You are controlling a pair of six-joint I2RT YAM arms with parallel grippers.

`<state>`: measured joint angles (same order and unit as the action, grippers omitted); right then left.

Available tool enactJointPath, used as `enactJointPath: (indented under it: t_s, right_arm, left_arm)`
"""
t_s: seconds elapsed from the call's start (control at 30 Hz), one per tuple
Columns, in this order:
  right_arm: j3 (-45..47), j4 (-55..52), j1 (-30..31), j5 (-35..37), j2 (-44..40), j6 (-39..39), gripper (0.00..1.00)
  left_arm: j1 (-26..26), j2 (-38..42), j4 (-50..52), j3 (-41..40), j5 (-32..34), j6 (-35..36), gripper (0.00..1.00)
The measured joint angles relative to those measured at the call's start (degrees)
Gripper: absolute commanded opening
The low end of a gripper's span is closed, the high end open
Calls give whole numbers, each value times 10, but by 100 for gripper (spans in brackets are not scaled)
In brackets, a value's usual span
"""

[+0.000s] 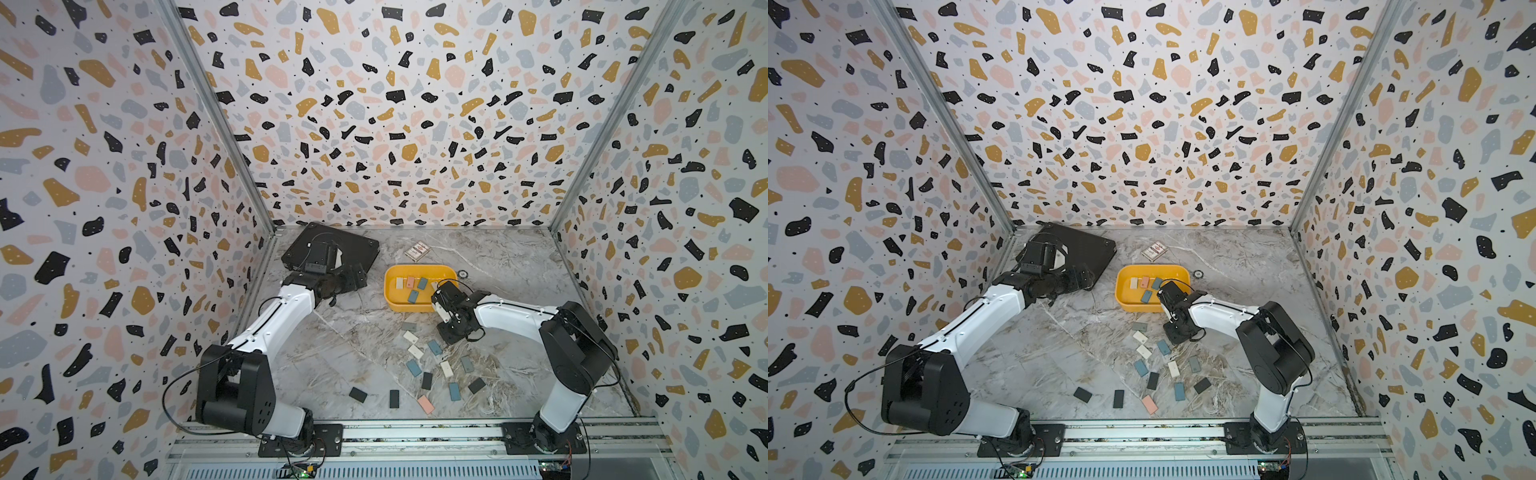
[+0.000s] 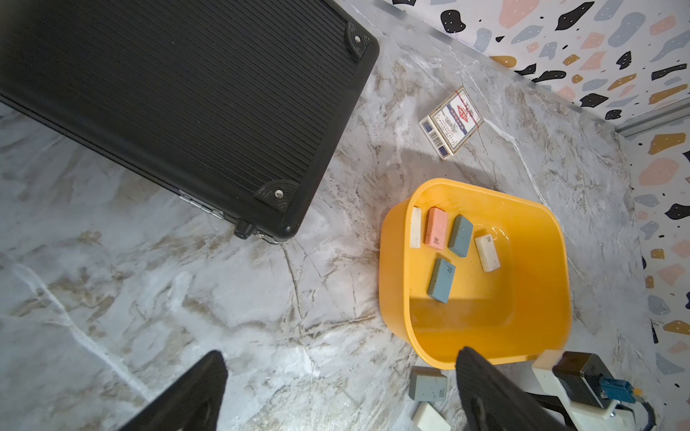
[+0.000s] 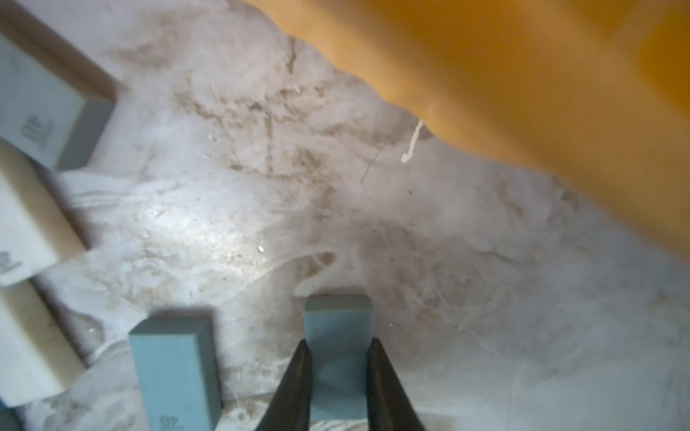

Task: Put the eraser in the storage box
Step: Pick up the eraser from the center of the board, then place the eraser in the storage box.

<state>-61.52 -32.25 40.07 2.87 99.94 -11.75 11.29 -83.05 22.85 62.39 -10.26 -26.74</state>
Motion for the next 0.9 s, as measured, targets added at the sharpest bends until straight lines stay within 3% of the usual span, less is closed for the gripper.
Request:
enactJointPath:
  t_s: [0.17,0.37,0.9]
  right_arm:
    - [-78,-50,0,17,-32,0,16]
    - [-208,-62,0,26,-12,0,16]
    - [-487,-83,0,6,282,2,18]
  left_arm:
    - [0,0,0,0,1,0,96]
    - [0,0,2,0,2,0,96]
    - [0,9,14,2,3,1,96]
